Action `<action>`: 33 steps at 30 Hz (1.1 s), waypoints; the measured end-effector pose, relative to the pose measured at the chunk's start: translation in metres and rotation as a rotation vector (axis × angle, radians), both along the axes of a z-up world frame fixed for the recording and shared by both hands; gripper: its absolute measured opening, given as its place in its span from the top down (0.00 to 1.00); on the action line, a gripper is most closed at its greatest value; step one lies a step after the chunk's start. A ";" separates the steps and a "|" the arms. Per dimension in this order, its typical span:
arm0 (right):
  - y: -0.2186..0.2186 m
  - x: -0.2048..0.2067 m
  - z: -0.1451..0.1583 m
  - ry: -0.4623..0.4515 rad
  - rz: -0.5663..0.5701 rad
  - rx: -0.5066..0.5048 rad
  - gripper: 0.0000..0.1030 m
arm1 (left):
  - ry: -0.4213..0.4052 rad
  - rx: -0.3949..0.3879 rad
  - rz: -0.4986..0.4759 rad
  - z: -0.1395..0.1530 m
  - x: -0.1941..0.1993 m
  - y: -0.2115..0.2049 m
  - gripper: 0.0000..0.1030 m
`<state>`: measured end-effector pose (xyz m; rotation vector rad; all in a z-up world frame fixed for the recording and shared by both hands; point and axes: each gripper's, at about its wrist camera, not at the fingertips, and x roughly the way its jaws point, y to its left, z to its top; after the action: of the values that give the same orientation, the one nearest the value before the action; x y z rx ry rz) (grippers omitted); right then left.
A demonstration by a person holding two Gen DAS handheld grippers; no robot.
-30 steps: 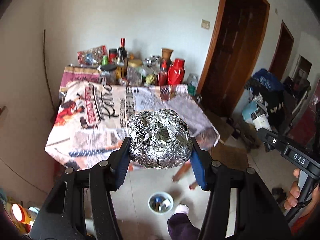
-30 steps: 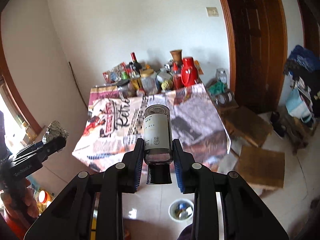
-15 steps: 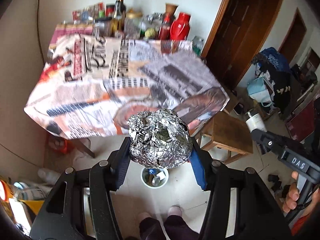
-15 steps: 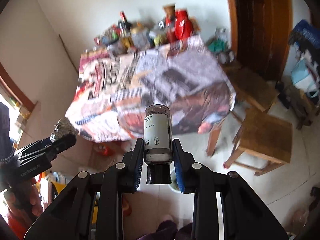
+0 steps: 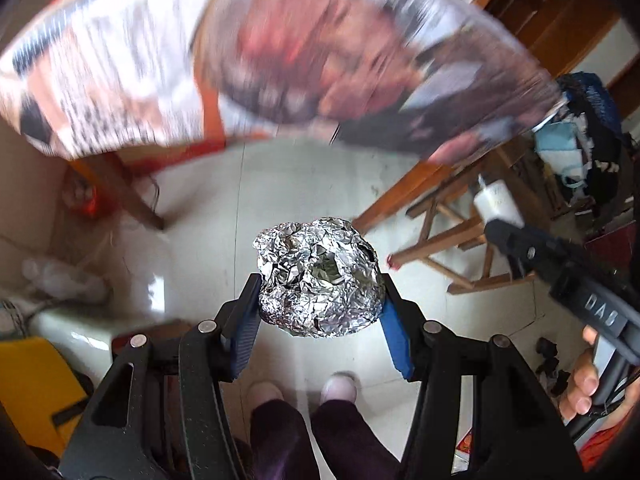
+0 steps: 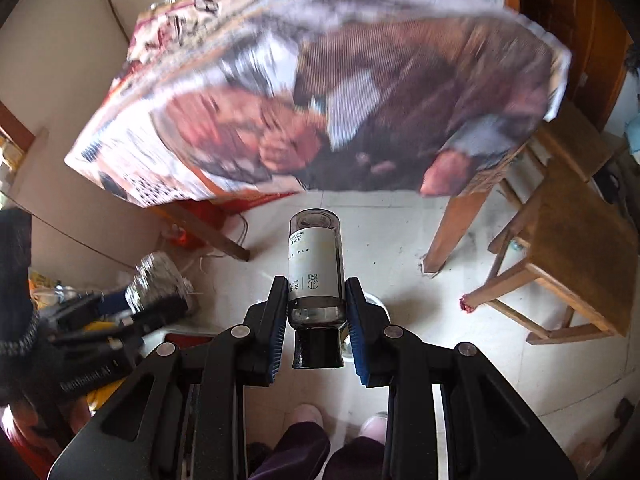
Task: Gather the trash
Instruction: 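Lift and carry the foil ball and small bottle with both tools over the bucket, then open both tools to drop the foil ball and small bottle into the bucket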
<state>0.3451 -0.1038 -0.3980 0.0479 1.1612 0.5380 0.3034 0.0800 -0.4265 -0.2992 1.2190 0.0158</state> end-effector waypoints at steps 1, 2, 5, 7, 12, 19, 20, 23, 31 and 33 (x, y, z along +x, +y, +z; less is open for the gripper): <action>0.003 0.002 -0.007 0.000 0.006 -0.004 0.75 | 0.015 -0.005 0.004 -0.012 0.000 0.001 0.47; 0.006 0.006 -0.017 0.001 0.012 -0.010 0.75 | 0.033 -0.016 0.006 -0.027 0.001 0.002 0.47; 0.012 0.017 -0.045 0.051 0.005 -0.026 0.70 | 0.064 -0.052 0.007 -0.058 0.005 0.002 0.47; 0.011 0.024 -0.063 0.108 0.001 -0.022 0.59 | 0.079 -0.051 0.007 -0.074 0.009 0.001 0.47; -0.004 0.029 -0.081 0.148 -0.037 -0.031 0.57 | 0.101 -0.061 0.003 -0.101 0.023 -0.006 0.47; -0.021 0.033 -0.077 0.173 -0.047 -0.035 0.57 | 0.154 -0.010 -0.047 -0.113 0.048 -0.031 0.43; -0.023 0.033 -0.074 0.170 -0.048 -0.033 0.57 | 0.166 -0.014 -0.043 -0.115 0.051 -0.033 0.40; -0.027 0.035 -0.065 0.163 -0.048 -0.029 0.56 | 0.184 -0.013 -0.034 -0.115 0.056 -0.037 0.40; -0.037 0.029 -0.011 0.124 -0.023 0.006 0.56 | 0.131 0.032 0.019 -0.047 0.043 -0.041 0.40; -0.039 0.025 0.010 0.109 -0.010 0.004 0.56 | 0.103 0.049 0.036 -0.015 0.036 -0.041 0.40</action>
<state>0.3698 -0.1427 -0.3875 0.0866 1.2653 0.5341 0.3390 0.0387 -0.4410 -0.2799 1.3129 0.0930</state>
